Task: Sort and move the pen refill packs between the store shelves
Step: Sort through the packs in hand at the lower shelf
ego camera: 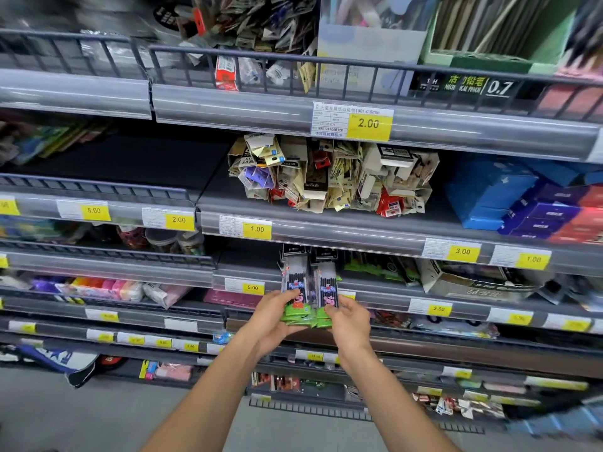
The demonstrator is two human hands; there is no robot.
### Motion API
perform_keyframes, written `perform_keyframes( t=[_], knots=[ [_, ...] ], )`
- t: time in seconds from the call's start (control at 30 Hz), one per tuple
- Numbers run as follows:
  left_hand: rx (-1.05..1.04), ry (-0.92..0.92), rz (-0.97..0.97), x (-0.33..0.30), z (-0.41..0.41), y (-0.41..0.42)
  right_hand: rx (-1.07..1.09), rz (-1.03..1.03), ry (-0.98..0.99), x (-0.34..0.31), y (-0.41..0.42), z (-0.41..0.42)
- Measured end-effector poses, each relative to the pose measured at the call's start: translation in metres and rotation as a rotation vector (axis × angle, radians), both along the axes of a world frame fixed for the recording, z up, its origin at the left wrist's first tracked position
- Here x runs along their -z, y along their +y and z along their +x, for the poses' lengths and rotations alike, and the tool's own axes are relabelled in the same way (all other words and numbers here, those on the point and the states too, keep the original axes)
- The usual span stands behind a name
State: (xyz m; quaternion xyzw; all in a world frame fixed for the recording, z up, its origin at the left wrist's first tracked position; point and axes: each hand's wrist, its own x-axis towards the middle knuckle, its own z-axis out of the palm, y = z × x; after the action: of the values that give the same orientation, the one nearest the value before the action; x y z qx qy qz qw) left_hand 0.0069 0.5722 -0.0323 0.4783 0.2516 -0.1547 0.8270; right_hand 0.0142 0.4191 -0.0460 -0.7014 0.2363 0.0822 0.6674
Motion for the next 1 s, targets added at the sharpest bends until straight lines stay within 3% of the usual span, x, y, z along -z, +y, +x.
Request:
perform_keyframes(
  t=[0.13, 0.23, 0.33, 0.47, 0.6, 0.77, 0.87, 1.0],
  knots=[
    [-0.017, -0.032, -0.040, 0.005, -0.005, 0.013, 0.143, 0.007, -0.008, -0.005, -0.007, 0.000],
    [-0.051, -0.052, -0.009, 0.008, -0.006, 0.019, 0.212, 0.247, 0.009, -0.012, -0.011, -0.001],
    [-0.010, -0.078, 0.070, 0.007, -0.005, 0.013, 0.072, 0.308, -0.013, -0.020, 0.002, -0.009],
    [-0.042, -0.086, -0.010, 0.002, -0.001, -0.001, -0.064, 0.125, -0.050, -0.021, 0.028, -0.016],
    [-0.028, -0.101, 0.010, 0.003, 0.000, -0.003, -0.263, -0.261, -0.119, -0.021, 0.031, -0.013],
    [-0.008, -0.085, 0.036, 0.003, 0.002, -0.001, -0.531, -0.410, -0.173, -0.027, 0.026, -0.005],
    [0.000, -0.074, 0.010, 0.006, 0.003, 0.005, -0.391, -0.365, -0.246, -0.032, 0.015, 0.011],
    [-0.006, -0.072, -0.038, 0.005, 0.000, 0.015, -0.267, -0.817, -0.310, -0.037, 0.004, 0.052]
  ],
)
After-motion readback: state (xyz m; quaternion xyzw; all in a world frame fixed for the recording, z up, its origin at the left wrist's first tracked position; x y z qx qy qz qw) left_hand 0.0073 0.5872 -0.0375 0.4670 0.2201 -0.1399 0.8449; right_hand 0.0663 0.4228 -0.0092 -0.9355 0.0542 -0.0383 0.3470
